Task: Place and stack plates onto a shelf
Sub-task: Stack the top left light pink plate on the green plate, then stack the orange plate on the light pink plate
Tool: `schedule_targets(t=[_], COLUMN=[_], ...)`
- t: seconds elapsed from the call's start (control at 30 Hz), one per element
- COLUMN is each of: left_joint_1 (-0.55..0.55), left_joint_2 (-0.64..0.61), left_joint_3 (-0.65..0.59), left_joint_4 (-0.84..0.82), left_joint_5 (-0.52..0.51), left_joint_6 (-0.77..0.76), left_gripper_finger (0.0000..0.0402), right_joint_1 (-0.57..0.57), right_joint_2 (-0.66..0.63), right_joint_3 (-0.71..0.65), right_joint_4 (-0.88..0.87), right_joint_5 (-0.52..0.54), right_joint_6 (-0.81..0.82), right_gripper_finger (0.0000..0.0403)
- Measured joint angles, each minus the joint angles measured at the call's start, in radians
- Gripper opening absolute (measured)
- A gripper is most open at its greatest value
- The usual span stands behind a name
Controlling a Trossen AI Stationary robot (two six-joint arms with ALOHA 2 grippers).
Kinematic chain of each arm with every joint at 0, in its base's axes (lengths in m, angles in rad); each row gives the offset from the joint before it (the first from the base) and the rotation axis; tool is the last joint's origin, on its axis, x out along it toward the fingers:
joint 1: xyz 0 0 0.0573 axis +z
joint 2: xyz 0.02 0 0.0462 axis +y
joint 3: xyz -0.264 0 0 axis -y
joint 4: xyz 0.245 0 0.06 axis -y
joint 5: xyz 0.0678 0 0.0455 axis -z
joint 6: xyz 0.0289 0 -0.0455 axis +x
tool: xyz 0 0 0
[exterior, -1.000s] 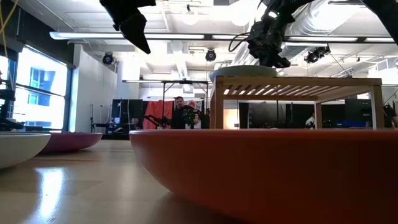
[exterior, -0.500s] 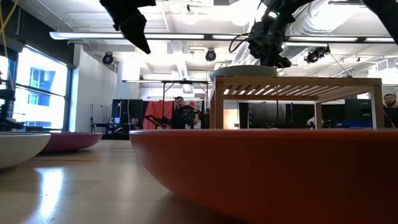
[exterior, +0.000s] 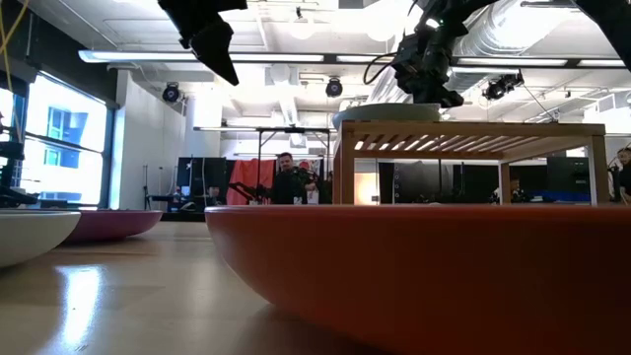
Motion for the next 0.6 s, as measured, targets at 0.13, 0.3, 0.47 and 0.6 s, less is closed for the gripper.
schedule_targets(t=[0.13, 0.3, 0.47, 0.6], left_joint_1=[0.0, 0.0, 0.0, 0.0], left_joint_2=[0.0, 0.0, 0.0, 0.0], left_joint_3=[0.0, 0.0, 0.0, 0.0], left_joint_4=[0.0, 0.0, 0.0, -0.001], left_joint_5=[0.0, 0.0, 0.0, 0.0], left_joint_6=[0.0, 0.0, 0.0, -0.002], left_gripper_finger=[0.0099, 0.0099, 0.0099, 0.0099], right_joint_1=[0.0, 0.0, 0.0, -0.012], right_joint_2=[0.0, 0.0, 0.0, 0.0], right_joint_3=[0.0, 0.0, 0.0, 0.026], right_joint_4=[-0.004, 0.004, 0.003, -0.043], right_joint_5=[-0.002, 0.012, -0.001, -0.01], right_joint_6=[0.004, 0.008, 0.016, 0.017], right_gripper_finger=[0.0019, 0.0072, 0.0107, 0.0114])
